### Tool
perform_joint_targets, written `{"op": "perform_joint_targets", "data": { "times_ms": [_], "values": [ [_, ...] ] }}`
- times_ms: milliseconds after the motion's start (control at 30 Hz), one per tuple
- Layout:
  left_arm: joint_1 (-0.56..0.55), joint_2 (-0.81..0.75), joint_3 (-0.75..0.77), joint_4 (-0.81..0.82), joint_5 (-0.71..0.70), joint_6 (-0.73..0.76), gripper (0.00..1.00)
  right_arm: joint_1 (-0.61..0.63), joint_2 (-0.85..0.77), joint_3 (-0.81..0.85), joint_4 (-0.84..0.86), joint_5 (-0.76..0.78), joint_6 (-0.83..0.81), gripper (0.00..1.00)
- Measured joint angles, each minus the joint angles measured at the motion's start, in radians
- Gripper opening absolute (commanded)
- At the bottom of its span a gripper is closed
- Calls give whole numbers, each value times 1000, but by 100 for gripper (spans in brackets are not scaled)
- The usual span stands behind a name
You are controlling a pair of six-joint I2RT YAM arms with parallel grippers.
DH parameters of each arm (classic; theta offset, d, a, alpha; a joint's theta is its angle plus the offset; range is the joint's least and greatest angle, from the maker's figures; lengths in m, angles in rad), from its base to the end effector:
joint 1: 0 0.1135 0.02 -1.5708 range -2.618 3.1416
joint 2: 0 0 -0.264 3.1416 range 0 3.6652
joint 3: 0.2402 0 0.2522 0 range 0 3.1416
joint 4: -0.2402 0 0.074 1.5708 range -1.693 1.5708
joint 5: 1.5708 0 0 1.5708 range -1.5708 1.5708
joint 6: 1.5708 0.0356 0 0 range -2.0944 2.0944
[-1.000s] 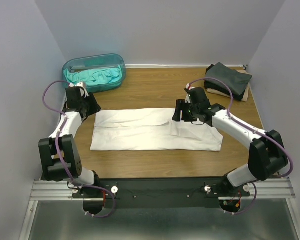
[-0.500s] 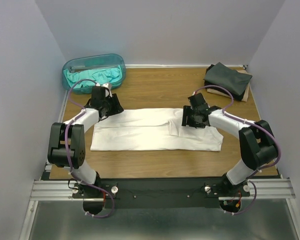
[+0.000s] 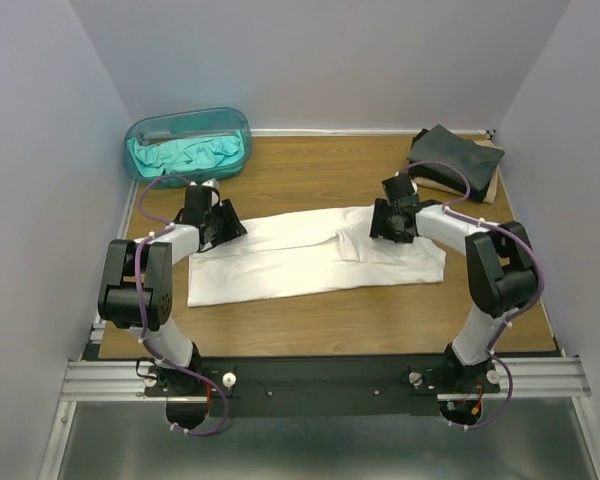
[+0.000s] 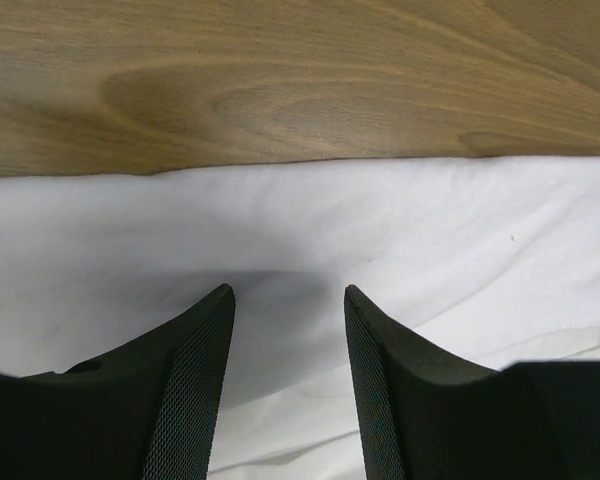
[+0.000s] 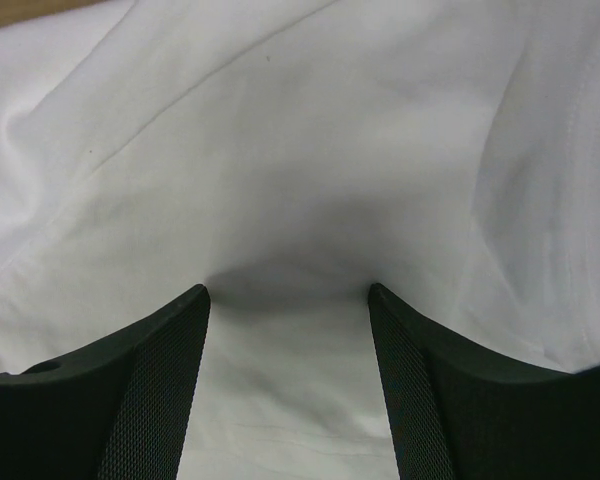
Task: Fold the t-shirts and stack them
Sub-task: Fold the tshirt
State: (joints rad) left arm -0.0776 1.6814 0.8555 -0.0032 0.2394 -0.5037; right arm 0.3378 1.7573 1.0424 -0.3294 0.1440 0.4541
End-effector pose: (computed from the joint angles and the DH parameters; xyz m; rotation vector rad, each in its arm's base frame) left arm 0.3310 -0.0342 0.1564 -0.4045 2.4097 -0.5532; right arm 0.3302 0.1106 0.1632 0.2016 2.5929 0.0972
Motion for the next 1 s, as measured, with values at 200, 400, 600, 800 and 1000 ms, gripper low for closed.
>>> {"op": "perform_joint_targets", "data": {
  "times_ms": [200,400,600,800,1000],
  "values": [
    [4,-83,-89,0,-20,-23,57,-8,165,201,16,2,-47,72],
    [4,-186,-176,-37,-49,-53,57,-11,346,445,33,-26,-95,74],
    [4,-287,-250,-84,-69,-74,57,-11,533,728,18,-89,-131,75],
    [-10,-350,-280,-131,-69,-85,58,-12,640,904,-3,-146,-147,75],
    [-24,-478,-269,-181,-82,-82,57,-16,653,943,-39,-200,-157,76]
  ]
}}
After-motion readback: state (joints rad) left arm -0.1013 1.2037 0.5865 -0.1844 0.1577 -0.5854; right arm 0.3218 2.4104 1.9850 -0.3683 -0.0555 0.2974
